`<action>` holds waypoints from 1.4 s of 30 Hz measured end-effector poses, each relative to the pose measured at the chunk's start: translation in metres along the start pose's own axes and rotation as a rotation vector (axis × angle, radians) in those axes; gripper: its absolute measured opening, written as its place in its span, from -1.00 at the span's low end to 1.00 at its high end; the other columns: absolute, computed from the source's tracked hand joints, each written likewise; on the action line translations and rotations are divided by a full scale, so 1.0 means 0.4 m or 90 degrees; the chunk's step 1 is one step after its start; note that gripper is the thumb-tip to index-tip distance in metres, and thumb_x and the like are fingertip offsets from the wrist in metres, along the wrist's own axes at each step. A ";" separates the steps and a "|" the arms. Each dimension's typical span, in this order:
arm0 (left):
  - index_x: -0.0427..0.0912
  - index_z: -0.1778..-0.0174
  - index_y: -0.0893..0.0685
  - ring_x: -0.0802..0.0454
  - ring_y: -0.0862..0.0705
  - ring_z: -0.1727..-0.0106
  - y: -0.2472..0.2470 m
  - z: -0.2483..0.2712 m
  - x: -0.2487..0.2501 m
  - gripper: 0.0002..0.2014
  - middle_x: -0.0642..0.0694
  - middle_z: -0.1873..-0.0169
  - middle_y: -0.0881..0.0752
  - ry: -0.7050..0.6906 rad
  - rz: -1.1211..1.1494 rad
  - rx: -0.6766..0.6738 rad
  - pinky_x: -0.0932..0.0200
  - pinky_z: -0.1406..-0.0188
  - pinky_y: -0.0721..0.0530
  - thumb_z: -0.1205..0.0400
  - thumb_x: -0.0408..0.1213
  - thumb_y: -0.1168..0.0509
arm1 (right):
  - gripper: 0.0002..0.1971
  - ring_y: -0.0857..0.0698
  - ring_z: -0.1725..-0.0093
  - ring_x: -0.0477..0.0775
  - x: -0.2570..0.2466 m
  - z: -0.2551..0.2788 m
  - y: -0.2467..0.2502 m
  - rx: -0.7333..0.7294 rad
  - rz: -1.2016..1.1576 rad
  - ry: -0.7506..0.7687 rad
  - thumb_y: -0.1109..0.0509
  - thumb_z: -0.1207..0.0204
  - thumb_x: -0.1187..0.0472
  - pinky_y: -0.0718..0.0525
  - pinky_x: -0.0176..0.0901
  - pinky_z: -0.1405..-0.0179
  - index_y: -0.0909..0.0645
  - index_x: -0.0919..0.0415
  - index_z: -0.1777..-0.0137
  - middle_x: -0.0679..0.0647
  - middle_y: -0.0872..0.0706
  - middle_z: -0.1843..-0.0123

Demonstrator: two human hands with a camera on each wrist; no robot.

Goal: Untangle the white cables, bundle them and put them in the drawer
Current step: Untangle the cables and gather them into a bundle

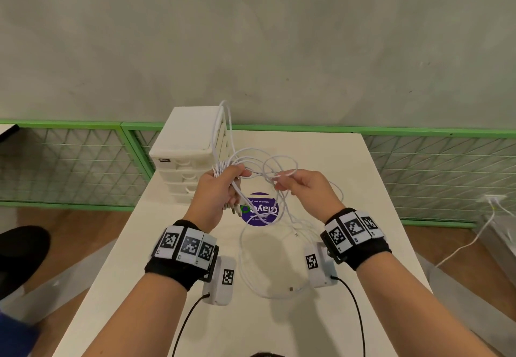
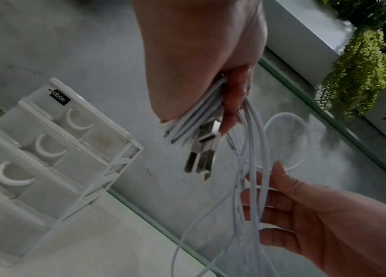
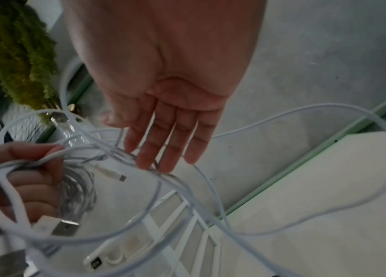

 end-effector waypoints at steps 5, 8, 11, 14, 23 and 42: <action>-0.32 0.26 -0.71 0.08 -0.28 0.76 -0.015 -0.001 0.004 -0.74 0.02 0.81 -0.30 0.017 0.015 -0.006 0.16 0.59 -0.31 -0.66 -0.28 -0.24 | -0.87 -0.62 0.34 -0.19 0.005 -0.007 -0.016 -0.020 0.048 -0.024 -0.35 -0.57 0.20 -0.51 -0.54 0.31 -0.72 0.14 -0.01 -0.01 -0.75 0.22; -0.32 0.31 -0.68 0.07 -0.28 0.76 -0.019 -0.001 0.006 -0.73 -0.01 0.82 -0.29 0.029 0.027 -0.015 0.15 0.57 -0.34 -0.66 -0.29 -0.24 | -0.85 -0.61 0.24 -0.22 0.020 -0.007 -0.024 -0.034 0.130 -0.009 -0.51 -0.42 0.22 -0.48 -0.54 0.28 -0.75 0.11 0.01 -0.08 -0.70 0.20; -0.30 0.33 -0.68 0.08 -0.28 0.77 -0.015 -0.001 0.007 -0.72 -0.01 0.81 -0.31 0.033 0.013 -0.020 0.18 0.59 -0.31 -0.66 -0.29 -0.24 | -0.91 -0.61 0.11 -0.22 0.033 -0.013 -0.012 0.064 0.127 0.004 -0.55 -0.38 0.16 -0.46 -0.47 0.15 -0.75 0.03 0.12 -0.07 -0.66 0.11; -0.27 0.37 -0.69 0.08 -0.26 0.76 -0.006 0.002 0.004 -0.71 -0.02 0.81 -0.28 0.037 0.026 -0.026 0.22 0.65 -0.33 -0.66 -0.31 -0.24 | -0.91 -0.64 -0.04 -0.14 0.047 -0.019 -0.020 -0.013 0.072 -0.019 -0.46 -0.48 0.17 -0.52 -0.25 -0.07 -0.64 -0.07 0.15 -0.03 -0.70 0.00; -0.20 0.42 -0.52 0.05 -0.33 0.74 0.018 -0.011 -0.006 -0.65 -0.05 0.76 -0.37 0.036 -0.097 0.085 0.32 0.69 -0.32 -0.47 -0.11 -0.51 | -0.77 -0.70 0.24 -0.15 0.000 -0.003 -0.020 0.028 -0.058 0.052 -0.38 -0.55 0.29 -0.61 -0.35 0.08 -0.52 -0.06 -0.07 -0.07 -0.80 0.26; -0.20 0.45 -0.55 0.06 -0.36 0.76 -0.005 -0.020 0.013 -0.74 -0.11 0.71 -0.41 -0.008 -0.106 0.093 0.30 0.76 -0.36 -0.52 -0.38 -0.45 | -0.82 -0.63 0.54 -0.10 -0.029 0.019 -0.029 0.060 -0.078 0.009 -0.35 -0.51 0.43 -0.54 -0.36 0.53 -0.68 0.15 0.05 0.08 -0.77 0.16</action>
Point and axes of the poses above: each hand's wrist, its own z-axis away from the middle knuckle, its own y-axis out of the back of the hand, x = y × z, the point moved 3 cm from there along -z, towards the middle knuckle
